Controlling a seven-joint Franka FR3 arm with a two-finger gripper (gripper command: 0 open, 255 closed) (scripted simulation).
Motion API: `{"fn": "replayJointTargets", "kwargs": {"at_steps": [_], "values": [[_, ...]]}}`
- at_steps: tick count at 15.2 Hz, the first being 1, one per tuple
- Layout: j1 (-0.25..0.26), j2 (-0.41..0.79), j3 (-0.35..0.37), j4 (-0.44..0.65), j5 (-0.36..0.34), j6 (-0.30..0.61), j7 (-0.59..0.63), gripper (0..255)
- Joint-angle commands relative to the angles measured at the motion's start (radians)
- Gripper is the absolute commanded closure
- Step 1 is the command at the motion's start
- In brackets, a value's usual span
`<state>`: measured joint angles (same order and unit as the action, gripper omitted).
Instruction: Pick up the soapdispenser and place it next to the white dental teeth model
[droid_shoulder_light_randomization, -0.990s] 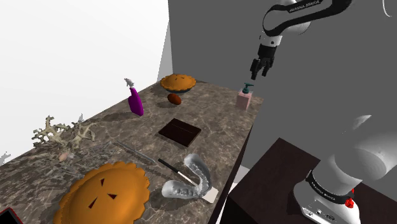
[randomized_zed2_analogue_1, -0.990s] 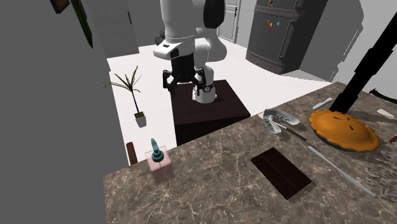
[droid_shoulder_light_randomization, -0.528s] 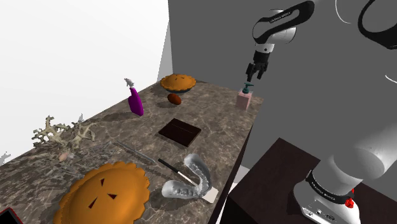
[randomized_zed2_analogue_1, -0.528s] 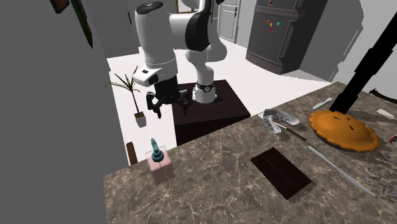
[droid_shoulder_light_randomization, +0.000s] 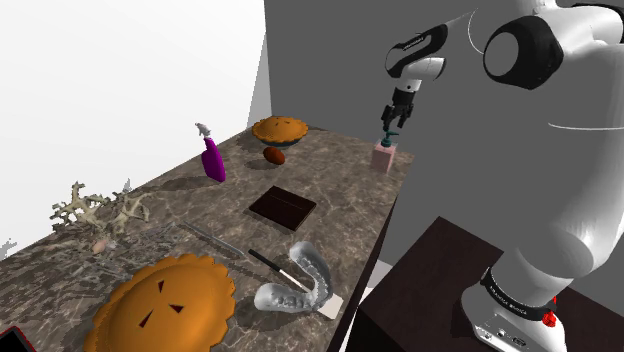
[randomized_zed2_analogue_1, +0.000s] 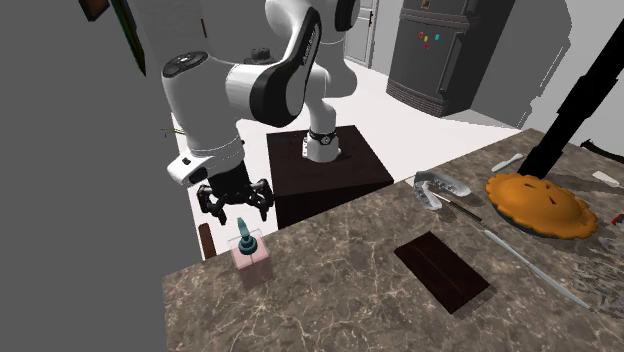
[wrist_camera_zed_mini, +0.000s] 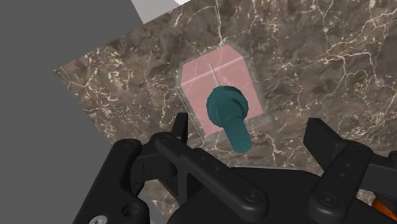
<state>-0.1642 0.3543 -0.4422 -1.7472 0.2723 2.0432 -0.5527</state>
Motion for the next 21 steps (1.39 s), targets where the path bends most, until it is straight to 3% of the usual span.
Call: {"fn": "replayJointTargets", "kwargs": {"at_steps": [1, 8, 15, 16, 21], "values": [[-0.014, 0.04, 0.006, 0.028, 0.022, 0.007, -0.013, 0], [-0.016, 0.077, 0.019, -0.009, 0.046, 0.078, -0.028, 0], [-0.016, 0.077, 0.019, -0.009, 0.046, 0.077, -0.028, 0], [-0.016, 0.077, 0.019, -0.009, 0.046, 0.077, -0.028, 255], [-0.016, 0.077, 0.019, -0.009, 0.046, 0.078, -0.028, 255]]}}
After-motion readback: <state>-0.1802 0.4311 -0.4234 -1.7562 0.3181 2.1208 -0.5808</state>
